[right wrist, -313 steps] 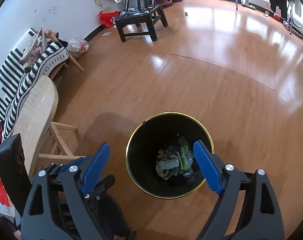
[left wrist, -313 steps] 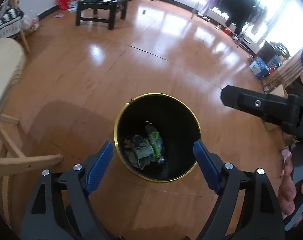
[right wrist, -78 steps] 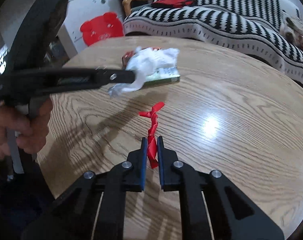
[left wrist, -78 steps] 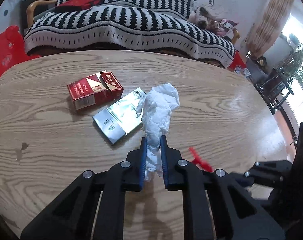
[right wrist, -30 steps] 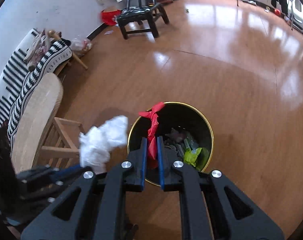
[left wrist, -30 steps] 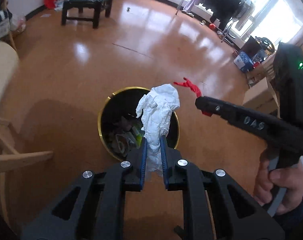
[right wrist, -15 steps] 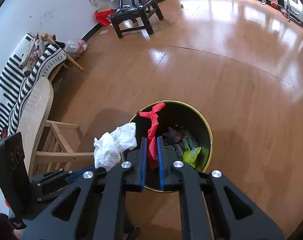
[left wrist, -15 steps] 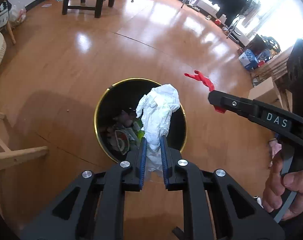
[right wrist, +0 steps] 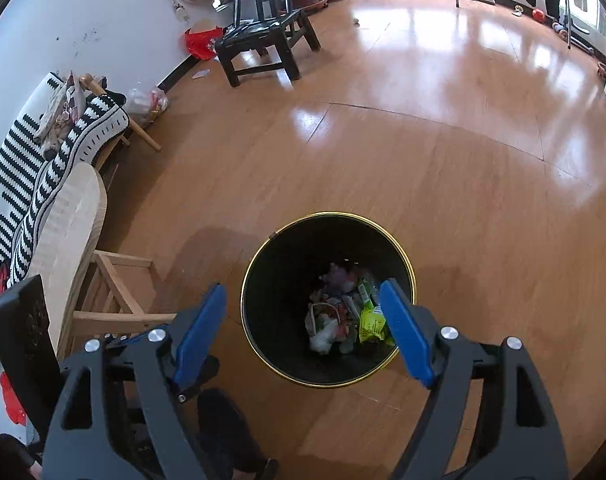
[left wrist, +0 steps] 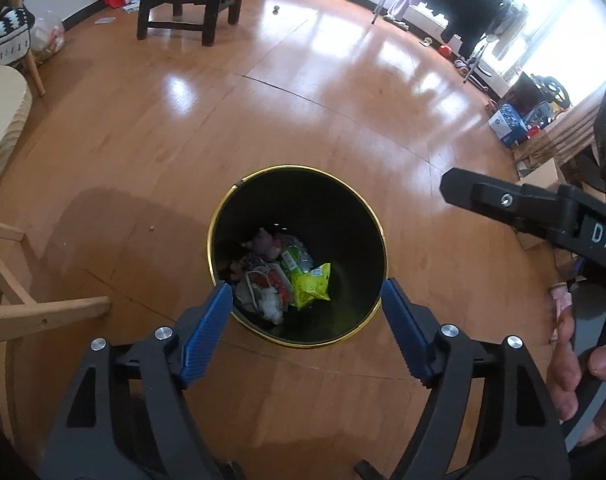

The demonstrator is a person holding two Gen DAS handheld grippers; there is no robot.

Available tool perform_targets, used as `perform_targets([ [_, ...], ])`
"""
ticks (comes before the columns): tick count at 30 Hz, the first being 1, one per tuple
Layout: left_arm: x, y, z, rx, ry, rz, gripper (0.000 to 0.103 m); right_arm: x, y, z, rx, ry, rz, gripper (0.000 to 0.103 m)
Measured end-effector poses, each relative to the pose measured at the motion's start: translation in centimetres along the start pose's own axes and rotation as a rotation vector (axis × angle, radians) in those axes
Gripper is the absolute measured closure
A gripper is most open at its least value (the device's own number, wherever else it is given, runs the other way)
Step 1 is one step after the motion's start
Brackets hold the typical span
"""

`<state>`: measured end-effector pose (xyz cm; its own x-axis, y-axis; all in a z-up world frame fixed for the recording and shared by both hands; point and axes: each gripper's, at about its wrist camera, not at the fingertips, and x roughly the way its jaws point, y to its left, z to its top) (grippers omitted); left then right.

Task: Collect trash
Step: 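Grasp the red cigarette box with the right tool while the left tool grasps the silver pack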

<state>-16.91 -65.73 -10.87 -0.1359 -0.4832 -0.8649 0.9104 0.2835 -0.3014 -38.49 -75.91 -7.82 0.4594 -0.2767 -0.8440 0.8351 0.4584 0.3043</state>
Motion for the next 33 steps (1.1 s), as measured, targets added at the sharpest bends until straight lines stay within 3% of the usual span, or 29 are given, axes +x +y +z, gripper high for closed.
perform_targets([
  [6, -4.5, 0.9, -0.2, -0.022, -0.073, 0.016, 0.028, -1.6, 2.2, 0.1, -0.041, -0.013, 0.018, 0.024],
  [9, -9.1, 3.3, -0.5, -0.102, -0.176, 0.014, 0.028, -2.8, 5.1, 0.3, -0.088, -0.031, 0.048, 0.023],
  [12, -14.3, 7.4, -1.7, -0.218, -0.283, 0.033, 0.028, -4.0, 9.6, 0.5, -0.157, -0.054, 0.087, 0.020],
  [16, -24.5, 15.3, -5.2, -0.408, -0.473, 0.032, 0.025, -4.7, 18.3, -0.4, -0.290, -0.069, 0.163, 0.015],
  [20, -32.2, 21.3, -10.8, -0.456, -0.535, 0.165, 0.015, -4.4, 27.8, -2.7, -0.407, -0.035, 0.267, 0.014],
  [27, -40.3, 32.1, -26.7, -0.523, -0.488, 0.601, 0.011, -4.0, 44.8, -11.1, -0.654, 0.069, 0.412, 0.013],
  [31, -42.7, 36.4, -34.1, -0.595, -0.436, 0.697, 0.011, -4.0, 53.5, -17.4, -0.820, 0.115, 0.480, 0.012],
  [33, -43.4, 37.9, -36.0, -0.628, -0.423, 0.742, 0.011, -3.9, 56.6, -20.0, -0.880, 0.130, 0.500, 0.011],
])
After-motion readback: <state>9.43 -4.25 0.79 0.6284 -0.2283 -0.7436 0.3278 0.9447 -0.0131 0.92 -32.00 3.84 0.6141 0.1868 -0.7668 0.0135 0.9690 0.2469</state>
